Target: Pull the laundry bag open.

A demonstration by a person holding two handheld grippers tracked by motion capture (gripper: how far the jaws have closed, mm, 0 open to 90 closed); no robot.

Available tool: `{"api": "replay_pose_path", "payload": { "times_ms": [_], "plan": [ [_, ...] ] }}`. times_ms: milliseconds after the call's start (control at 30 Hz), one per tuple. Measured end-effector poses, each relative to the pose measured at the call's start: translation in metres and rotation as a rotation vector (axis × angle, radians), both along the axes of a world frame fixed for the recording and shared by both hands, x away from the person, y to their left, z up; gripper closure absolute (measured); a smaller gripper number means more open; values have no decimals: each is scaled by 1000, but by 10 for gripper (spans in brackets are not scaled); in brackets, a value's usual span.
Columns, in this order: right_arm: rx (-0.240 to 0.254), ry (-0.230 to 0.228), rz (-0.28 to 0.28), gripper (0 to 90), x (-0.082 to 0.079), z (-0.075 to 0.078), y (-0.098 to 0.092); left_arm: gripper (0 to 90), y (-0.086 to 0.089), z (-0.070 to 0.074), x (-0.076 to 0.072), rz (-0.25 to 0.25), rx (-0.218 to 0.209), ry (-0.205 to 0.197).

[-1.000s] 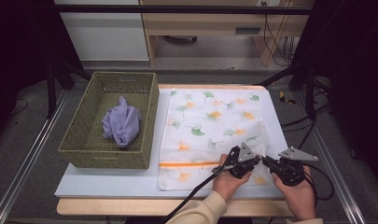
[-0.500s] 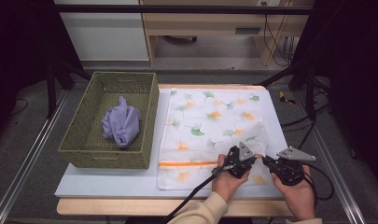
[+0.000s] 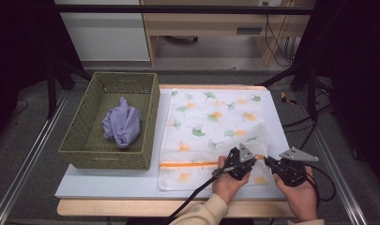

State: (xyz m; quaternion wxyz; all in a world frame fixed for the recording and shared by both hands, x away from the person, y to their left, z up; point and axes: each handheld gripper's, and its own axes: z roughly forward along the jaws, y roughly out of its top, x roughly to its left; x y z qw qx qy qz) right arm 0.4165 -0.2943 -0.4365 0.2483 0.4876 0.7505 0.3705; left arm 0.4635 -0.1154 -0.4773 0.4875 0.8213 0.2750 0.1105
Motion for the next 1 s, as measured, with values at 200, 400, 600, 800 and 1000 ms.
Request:
{"api": "replay_pose_path", "payload": {
  "times_ms": [200, 400, 600, 800, 1000],
  "plan": [
    [4, -1, -1, 861, -1, 0, -1, 898, 0, 1, -3, 2, 12, -16],
    [13, 6, 0, 860, -1, -1, -1, 898, 1, 0, -3, 0, 0, -9],
    [12, 15, -16, 860, -1, -1, 0, 898, 0, 0, -4, 12, 1, -8],
    [-13, 9, -34, 861, -1, 1, 0, 898, 2, -1, -3, 55, 10, -5],
    [-26, 0, -43, 861, -2, 1, -2, 898, 11, -3, -3, 80, 21, -12]
  ]
}}
